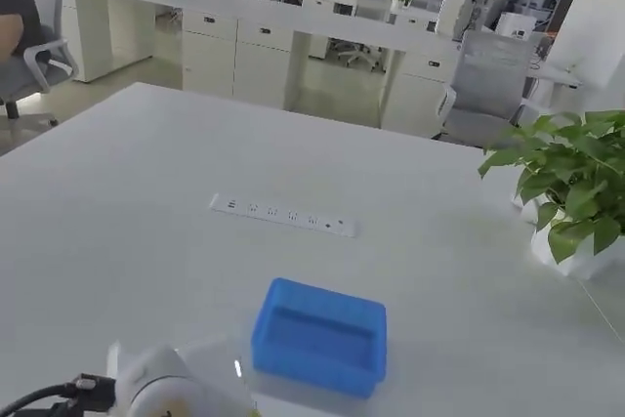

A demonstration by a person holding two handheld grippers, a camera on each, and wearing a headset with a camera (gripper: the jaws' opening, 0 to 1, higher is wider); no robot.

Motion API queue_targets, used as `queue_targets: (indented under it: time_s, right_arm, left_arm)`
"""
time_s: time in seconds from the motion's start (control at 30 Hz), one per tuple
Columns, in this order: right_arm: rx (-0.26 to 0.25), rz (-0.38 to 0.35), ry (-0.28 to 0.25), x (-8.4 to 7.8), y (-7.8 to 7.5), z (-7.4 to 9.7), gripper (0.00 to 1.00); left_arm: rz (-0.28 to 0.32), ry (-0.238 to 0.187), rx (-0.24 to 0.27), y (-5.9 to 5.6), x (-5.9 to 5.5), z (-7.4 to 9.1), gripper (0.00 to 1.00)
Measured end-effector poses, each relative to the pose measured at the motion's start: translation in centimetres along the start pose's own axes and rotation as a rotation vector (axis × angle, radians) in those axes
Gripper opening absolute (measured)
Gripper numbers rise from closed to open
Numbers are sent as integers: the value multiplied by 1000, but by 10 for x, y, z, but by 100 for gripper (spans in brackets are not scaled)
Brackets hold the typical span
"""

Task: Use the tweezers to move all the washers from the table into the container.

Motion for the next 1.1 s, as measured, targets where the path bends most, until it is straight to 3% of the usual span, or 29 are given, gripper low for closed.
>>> queue_targets:
  time_s: [0.3, 0.53, 0.87, 1.1]
  right_arm:
    - [-17, -20, -11, -2, -4, 3, 69]
    - [-24, -57, -15, -7, -8, 4, 69]
    - [-25, -70, -12, -7, -10, 3, 69]
    - [-23, -69, 4, -9, -9, 2, 69]
  left_arm:
    - [-36, 0, 20, 14, 7, 7, 0]
    - [-75, 27, 13, 23, 9, 0, 0]
    - [-112, 52, -7, 28, 11, -11, 0]
    - [-114, 32, -27, 29, 15, -13, 0]
Point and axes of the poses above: the centre of the closed fingertips' face, and the gripper's own axes: z roughly backward along the fingers, y roughly to its left, x roughly out of its top, the point moved 2 cm from there along z, roughly backward along the fingers, and after that the axes turned 8 degrees about -x, right-handed, at the moved point
